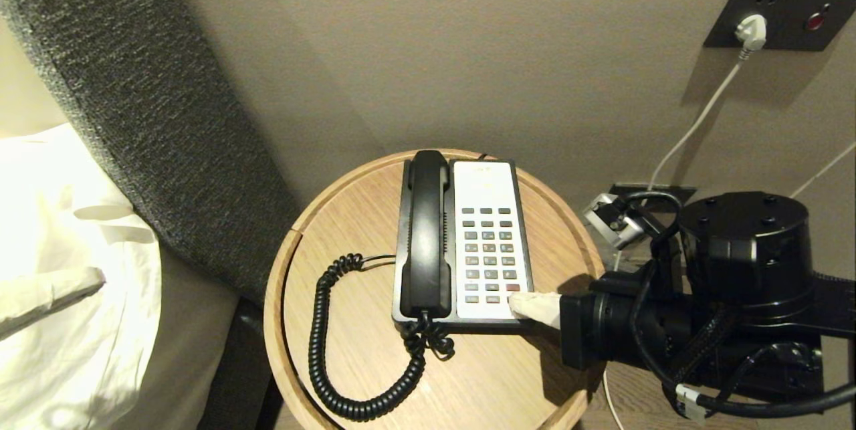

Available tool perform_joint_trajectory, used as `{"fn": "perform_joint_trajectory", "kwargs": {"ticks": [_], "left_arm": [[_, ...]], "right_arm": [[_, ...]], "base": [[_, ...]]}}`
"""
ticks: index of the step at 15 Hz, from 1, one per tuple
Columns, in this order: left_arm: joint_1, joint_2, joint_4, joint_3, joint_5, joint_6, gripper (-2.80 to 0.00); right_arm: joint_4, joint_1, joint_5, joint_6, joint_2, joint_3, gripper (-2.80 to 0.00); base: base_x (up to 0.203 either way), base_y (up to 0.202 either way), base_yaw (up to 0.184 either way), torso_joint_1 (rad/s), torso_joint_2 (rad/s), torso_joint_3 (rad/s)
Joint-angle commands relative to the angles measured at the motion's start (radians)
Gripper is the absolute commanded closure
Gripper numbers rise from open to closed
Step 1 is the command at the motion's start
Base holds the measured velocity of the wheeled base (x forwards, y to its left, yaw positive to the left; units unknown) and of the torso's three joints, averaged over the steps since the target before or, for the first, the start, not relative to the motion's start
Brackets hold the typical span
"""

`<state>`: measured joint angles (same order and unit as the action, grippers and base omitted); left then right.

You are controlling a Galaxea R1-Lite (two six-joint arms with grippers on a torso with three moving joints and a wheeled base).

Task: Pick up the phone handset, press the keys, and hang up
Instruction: End the call using the dial pad

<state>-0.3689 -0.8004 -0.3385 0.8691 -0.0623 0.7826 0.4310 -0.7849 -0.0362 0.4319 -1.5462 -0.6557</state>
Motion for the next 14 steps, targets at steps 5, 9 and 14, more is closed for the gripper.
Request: {"fn": "perform_joint_trajectory", "kwargs": {"ticks": [5,9,14], "left_arm": [[-0.001,0.01,-0.002,-0.022,0.001,0.004,0.0],[-0.001,0.05,-0.004,-0.07,0.003,-0.005,0.0],[0.012,0.101,-0.004,-0.155,0.02,-0.008,0.0]], "right_arm": [[0.025,0.001,0.001,0.002,0.047,-0.001,0.0],[0.023,0.019,0.001,0.0,0.104,0.035,0.0],[0.023,0.08,0.002,-0.001,0.166,0.075,0.0]], "base": [[0.0,0.0,0.0,0.0,0.0,0.0],[0.0,0.0,0.0,0.0,0.0,0.0],[0.0,0.0,0.0,0.0,0.0,0.0]]}}
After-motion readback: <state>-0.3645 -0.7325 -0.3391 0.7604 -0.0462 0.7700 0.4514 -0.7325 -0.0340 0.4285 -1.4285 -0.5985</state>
